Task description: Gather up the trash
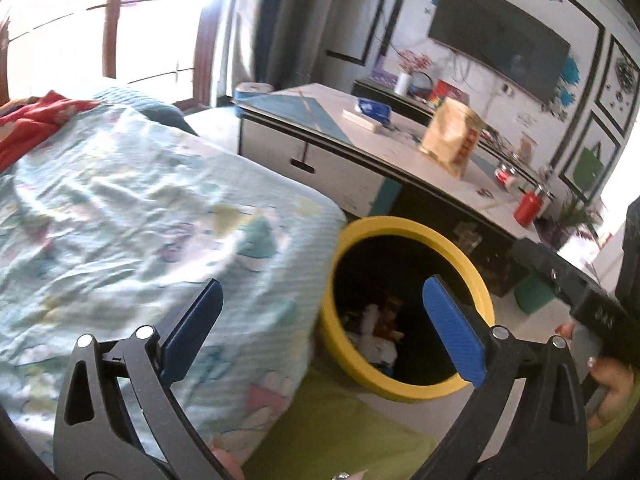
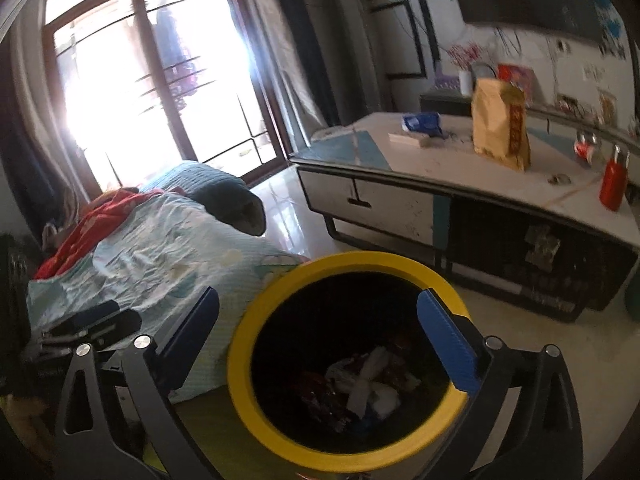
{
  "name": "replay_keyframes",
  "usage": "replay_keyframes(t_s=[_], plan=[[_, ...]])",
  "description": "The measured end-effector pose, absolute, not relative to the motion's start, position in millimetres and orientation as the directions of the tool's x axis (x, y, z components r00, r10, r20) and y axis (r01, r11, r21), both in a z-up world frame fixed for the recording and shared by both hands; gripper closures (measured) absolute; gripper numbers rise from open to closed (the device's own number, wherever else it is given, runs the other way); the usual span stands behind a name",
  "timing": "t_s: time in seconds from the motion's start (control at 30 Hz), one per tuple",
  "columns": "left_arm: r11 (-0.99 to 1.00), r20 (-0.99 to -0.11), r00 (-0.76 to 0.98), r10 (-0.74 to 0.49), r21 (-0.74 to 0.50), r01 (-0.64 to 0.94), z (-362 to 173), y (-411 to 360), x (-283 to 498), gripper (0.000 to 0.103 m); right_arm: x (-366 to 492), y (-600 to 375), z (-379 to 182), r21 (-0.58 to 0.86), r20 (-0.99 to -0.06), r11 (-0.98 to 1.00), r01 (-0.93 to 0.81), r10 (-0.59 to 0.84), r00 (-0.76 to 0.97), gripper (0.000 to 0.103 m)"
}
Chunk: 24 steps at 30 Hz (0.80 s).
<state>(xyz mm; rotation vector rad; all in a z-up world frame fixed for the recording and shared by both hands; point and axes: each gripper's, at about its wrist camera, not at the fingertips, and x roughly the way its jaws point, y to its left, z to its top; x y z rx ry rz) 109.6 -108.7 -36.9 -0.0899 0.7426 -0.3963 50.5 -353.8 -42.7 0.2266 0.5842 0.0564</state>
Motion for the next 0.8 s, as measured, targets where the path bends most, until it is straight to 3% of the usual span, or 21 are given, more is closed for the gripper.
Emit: replay_keyframes(t_s=[0.37,0.57,0.8], plan=[[0.954,-0.558,0.774,-0.3,-0.175,0.244,-15.8,-60.9,83.3,0.011,29.1,-282.3,-28.0,0.12,-0.436,0.991,-0.06,0.107,0.894,0.006],[0.963,-0.466,0.843,-0.267,-0.143,0.226,-6.2,-45.5,54.0,0.011,6.5,-257.2,-14.3,0.033,-0.322,0.996,-0.078,0.084,0.943,0.006],[0.974,-0.392,0.892,-0.227,-0.118,0.196,-6.9,-38.0,31.6,0.011,-13.7,-257.2,-10.2,0.06,-0.191,0.994,-0.093,0.103,0.976,0.006]])
